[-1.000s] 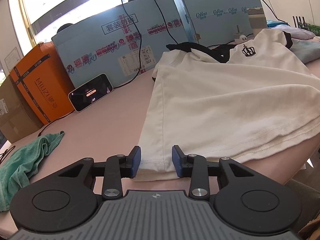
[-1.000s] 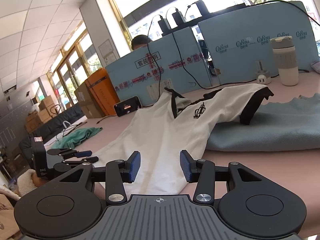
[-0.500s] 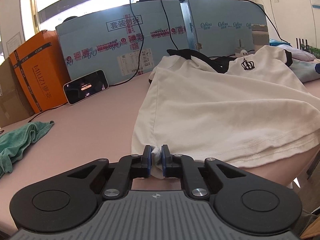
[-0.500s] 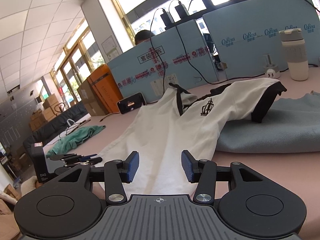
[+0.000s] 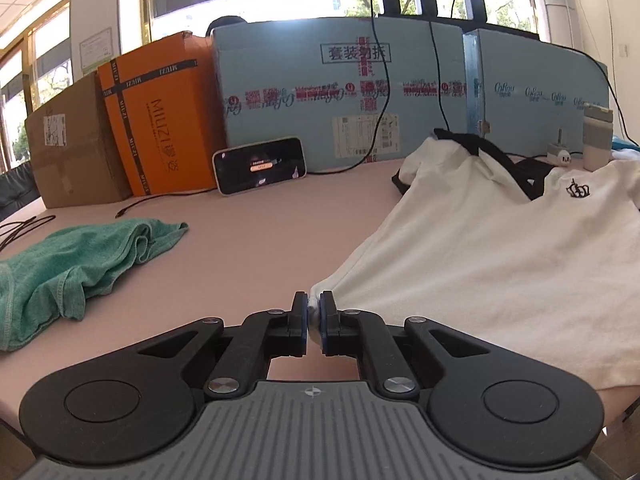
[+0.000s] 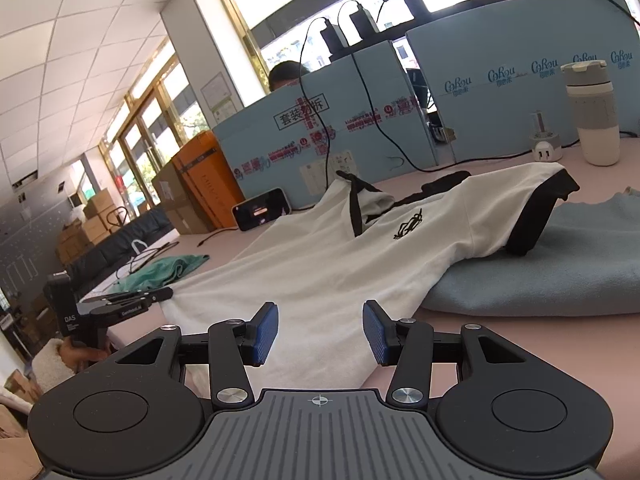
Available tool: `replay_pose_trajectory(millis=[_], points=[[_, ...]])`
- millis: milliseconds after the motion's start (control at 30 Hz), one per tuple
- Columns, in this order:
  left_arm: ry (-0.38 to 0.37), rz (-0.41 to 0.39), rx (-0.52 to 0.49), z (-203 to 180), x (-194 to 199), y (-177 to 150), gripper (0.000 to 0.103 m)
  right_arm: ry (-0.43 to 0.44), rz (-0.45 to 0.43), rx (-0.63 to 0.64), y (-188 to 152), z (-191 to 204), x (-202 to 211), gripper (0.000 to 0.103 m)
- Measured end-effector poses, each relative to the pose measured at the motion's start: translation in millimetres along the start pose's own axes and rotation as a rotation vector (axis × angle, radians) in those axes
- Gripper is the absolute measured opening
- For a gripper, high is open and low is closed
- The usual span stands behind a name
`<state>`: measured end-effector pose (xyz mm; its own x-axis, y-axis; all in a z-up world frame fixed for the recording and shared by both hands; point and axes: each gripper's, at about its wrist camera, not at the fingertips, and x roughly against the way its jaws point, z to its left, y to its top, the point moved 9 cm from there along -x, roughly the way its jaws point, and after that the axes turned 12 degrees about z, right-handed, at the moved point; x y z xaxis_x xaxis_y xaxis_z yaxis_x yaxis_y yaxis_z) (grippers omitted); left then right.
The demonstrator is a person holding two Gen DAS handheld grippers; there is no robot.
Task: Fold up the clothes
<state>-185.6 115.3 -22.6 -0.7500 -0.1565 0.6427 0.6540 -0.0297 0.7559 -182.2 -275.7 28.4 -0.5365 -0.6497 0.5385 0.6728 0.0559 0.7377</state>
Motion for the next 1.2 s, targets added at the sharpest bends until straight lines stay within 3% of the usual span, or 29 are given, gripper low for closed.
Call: replay_pose_trajectory(millis=[67, 133, 200, 267, 467, 600, 700, 767, 867, 1000, 1067, 1200], points=[[0.006, 0.011, 0.001, 0.7, -4.2, -7.5, 0.007, -0.014, 0.005, 0.001, 1.1, -1.7, -1.8, 0.047], [0.004, 0.007, 0.016, 3.3, -0.9, -6.1, 0.015, -0.035, 0.004, 0.004, 5.0, -4.9, -2.2, 0.049], [-0.002, -0.018, 0.042, 9.5, 8.5, 0.1, 0.037, -0.062, -0.009, 0.006, 12.8, -8.6, -1.2, 0.058], [-0.021, -0.053, 0.074, 18.1, 21.7, 10.5, 0.054, -0.085, -0.035, 0.010, 23.2, -11.6, 1.0, 0.060], [-0.064, -0.151, 0.094, 32.0, 46.1, 64.3, 0.083, -0.138, -0.082, 0.018, 56.9, -21.3, -4.2, 0.066], [-0.215, -0.142, 0.105, 12.3, 28.7, 107.3, 0.096, -0.183, -0.067, -0.007, 81.1, -31.0, -24.6, 0.070], [-0.370, -0.059, 0.148, -10.7, -4.3, 133.1, 0.099, -0.225, -0.060, -0.034, 100.2, -39.8, -40.2, 0.072], [-0.411, 0.008, 0.143, -25.1, -30.0, 147.4, 0.099, -0.216, -0.060, -0.059, 113.3, -44.1, -47.4, 0.073], [-0.403, 0.101, 0.095, -44.0, -68.2, 168.8, 0.099, -0.198, -0.053, -0.072, 133.3, -48.7, -57.1, 0.076], [-0.442, 0.189, 0.109, -69.6, -119.7, 204.3, 0.100, -0.253, -0.004, -0.053, 166.7, -73.4, -78.8, 0.078], [-0.446, 0.226, 0.124, -81.4, -147.0, 219.3, 0.100, -0.277, 0.067, -0.091, 181.8, -101.3, -99.5, 0.078], [-0.362, 0.306, 0.123, -94.4, -200.8, 230.5, 0.100, -0.321, 0.237, -0.206, 190.7, -166.6, -148.1, 0.078]])
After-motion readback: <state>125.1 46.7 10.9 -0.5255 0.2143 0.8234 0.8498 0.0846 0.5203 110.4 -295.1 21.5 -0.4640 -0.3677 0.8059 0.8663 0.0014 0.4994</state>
